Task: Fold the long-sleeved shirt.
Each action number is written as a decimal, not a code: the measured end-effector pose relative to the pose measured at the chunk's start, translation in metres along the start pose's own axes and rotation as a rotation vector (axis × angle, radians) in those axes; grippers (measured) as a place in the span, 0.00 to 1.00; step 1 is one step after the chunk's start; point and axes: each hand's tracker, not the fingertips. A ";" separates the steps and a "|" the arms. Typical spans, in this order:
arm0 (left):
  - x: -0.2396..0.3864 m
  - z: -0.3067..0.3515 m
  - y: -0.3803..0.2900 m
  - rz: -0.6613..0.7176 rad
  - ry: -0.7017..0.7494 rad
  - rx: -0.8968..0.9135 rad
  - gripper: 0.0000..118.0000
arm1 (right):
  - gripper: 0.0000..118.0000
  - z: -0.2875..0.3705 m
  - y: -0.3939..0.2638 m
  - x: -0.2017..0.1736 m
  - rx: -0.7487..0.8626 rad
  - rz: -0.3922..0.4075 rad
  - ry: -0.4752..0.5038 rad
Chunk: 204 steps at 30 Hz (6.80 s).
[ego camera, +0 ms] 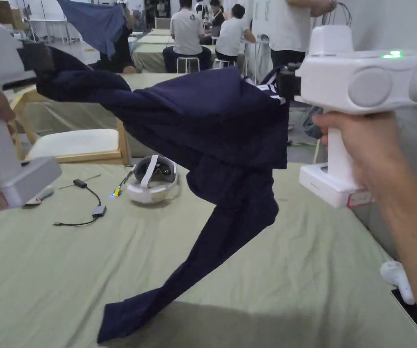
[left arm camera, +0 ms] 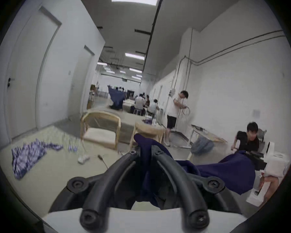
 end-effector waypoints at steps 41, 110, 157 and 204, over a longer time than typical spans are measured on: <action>-0.041 0.087 -0.403 -0.133 0.206 -0.801 0.12 | 0.02 0.119 -0.369 -0.063 -0.675 -0.089 -0.054; 0.030 -0.100 0.075 -0.032 -0.006 0.022 0.10 | 0.09 -0.065 0.095 0.033 -0.023 0.085 -0.065; -0.051 0.087 -0.408 -0.018 0.230 -0.692 0.10 | 0.09 0.101 -0.401 -0.050 -0.743 -0.126 -0.078; -0.010 -0.250 -0.457 -0.357 0.011 -0.819 0.81 | 0.09 -0.031 -0.442 0.030 -0.945 -0.106 -0.092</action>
